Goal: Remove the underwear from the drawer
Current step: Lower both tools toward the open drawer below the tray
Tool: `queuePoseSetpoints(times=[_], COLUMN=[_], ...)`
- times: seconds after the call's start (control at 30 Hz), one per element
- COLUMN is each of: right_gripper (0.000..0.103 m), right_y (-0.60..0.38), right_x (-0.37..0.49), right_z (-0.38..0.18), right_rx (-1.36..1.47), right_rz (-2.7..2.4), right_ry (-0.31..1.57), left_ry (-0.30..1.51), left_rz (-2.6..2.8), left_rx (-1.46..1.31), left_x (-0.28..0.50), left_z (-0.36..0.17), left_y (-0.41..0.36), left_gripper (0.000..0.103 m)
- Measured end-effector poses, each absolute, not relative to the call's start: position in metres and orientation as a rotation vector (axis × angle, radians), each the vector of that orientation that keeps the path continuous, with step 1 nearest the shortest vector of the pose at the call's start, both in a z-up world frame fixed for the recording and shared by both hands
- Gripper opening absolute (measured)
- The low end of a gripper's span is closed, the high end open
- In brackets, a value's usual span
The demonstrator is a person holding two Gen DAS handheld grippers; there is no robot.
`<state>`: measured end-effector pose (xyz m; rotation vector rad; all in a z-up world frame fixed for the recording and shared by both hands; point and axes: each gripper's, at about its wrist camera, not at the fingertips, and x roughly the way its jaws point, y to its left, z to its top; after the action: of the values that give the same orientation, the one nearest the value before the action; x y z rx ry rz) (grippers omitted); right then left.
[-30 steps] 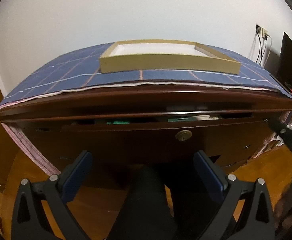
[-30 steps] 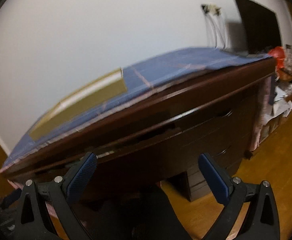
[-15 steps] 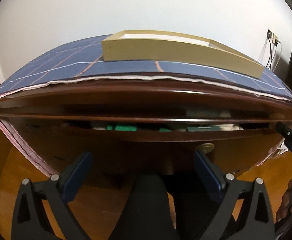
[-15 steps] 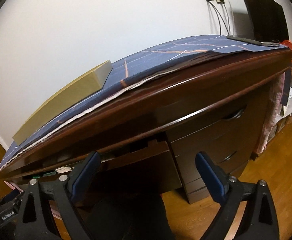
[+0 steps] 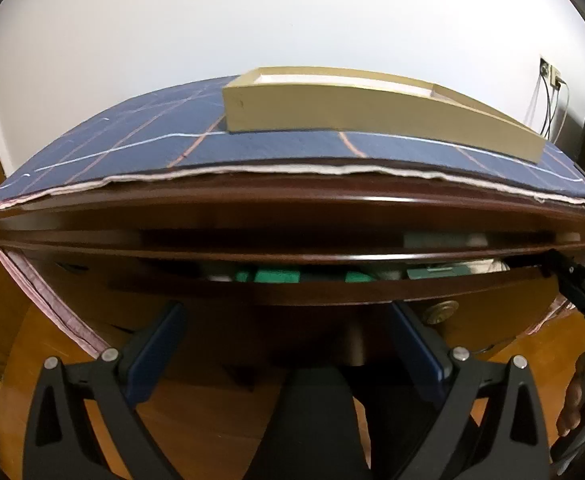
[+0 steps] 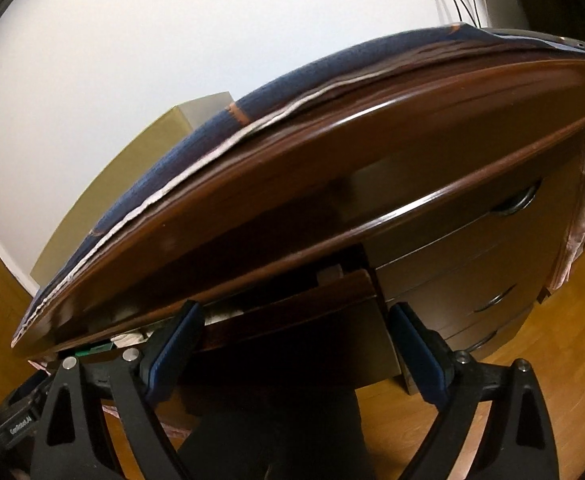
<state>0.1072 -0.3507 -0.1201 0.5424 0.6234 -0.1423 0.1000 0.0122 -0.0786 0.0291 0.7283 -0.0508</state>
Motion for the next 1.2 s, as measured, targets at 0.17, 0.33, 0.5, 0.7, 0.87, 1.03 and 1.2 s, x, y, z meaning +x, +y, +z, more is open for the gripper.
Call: queuePoseSetpoints(times=[0.17,0.33,0.5,0.7,0.87,1.03,1.2], right_gripper=[0.094,0.092,0.04,0.038,0.038,0.038,0.038], right_y=[-0.347,-0.341,-0.307,-0.302,-0.306,-0.297,-0.293], right_x=[0.108,0.093,0.081,0.103,0.137,0.144,0.132], right_z=[-0.114,-0.104,-0.081,-0.047,-0.071,-0.078,-0.077], right_rx=[0.529,0.496,0.276,0.191,0.205,0.135,0.125], right_rz=[-0.14,-0.129,-0.112,-0.061,-0.066,-0.101,-0.121], right_ry=[0.649,0.694,0.735,0.732,0.788,0.847,0.874], left_ry=[0.714,0.704,0.681,0.658,0.67,0.704,0.72], left_rz=[-0.058,-0.081,-0.099,-0.085,-0.068,-0.063,-0.068], left_rx=[0.043,0.066,0.113,0.083,0.112,0.108,0.119], left_x=[0.099,0.095,0.084,0.094,0.109,0.121,0.116], left_z=[-0.075,-0.072,-0.071,-0.062,-0.068,-0.075,-0.076], left_y=[0.011,0.009,0.022,0.037,0.034,0.031,0.032], left_gripper=[0.1,0.1,0.1,0.1,0.1,0.1,0.1])
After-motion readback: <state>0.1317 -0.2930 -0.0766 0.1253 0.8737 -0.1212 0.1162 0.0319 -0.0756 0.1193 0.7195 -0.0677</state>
